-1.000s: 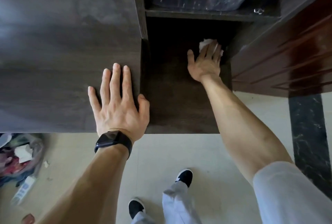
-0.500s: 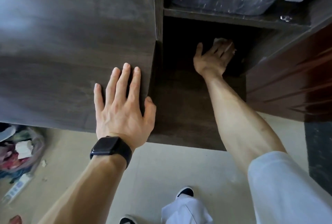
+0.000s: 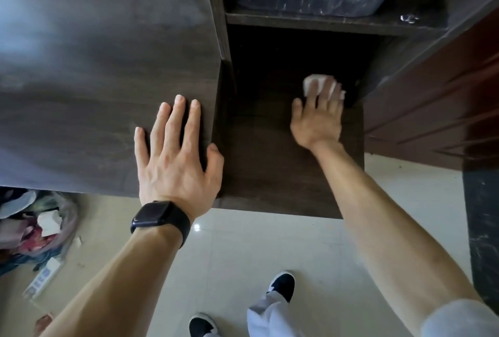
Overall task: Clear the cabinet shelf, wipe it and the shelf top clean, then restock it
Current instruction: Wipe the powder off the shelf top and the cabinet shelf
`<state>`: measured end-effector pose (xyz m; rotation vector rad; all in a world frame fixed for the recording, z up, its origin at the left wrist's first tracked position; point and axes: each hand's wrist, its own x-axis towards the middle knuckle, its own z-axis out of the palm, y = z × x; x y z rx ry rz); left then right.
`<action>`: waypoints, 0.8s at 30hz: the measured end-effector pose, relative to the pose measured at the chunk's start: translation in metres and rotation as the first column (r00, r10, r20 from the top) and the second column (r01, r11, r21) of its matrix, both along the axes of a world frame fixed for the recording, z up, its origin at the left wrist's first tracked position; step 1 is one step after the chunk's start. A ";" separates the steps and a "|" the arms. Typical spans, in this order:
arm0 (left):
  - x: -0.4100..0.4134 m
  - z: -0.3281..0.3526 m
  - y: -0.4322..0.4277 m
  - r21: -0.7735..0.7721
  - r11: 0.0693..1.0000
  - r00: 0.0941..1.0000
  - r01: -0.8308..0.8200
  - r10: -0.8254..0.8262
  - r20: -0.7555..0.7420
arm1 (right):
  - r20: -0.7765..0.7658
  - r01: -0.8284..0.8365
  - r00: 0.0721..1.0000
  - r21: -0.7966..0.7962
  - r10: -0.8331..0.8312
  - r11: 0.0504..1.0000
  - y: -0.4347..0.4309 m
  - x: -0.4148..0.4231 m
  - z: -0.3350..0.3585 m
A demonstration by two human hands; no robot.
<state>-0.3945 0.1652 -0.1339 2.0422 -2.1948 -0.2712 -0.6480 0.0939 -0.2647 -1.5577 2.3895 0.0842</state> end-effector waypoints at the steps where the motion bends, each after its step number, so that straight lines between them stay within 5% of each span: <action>1: 0.000 0.000 0.000 -0.001 1.000 1.000 0.001 -0.001 -0.002 | 0.000 0.085 0.996 0.000 -0.085 0.996 -0.014 -0.004 0.000; 4: 0.000 -0.001 -0.003 -0.003 1.000 1.000 -0.005 0.005 0.002 | 0.042 0.102 0.994 -0.011 -0.101 0.995 -0.049 0.020 0.001; 9: 0.001 0.000 -0.002 0.013 1.000 1.000 -0.017 0.017 0.006 | 0.101 -0.325 0.939 -0.043 0.328 0.945 -0.036 0.064 0.002; 13: -0.001 0.001 -0.003 0.016 1.000 1.000 -0.011 0.011 0.012 | -0.082 -0.244 0.968 -0.106 0.236 0.964 -0.056 0.052 0.011; 24: -0.001 0.000 -0.003 0.023 1.000 1.000 -0.013 0.013 0.028 | -0.137 -0.201 0.970 0.010 0.200 0.980 -0.099 0.056 0.024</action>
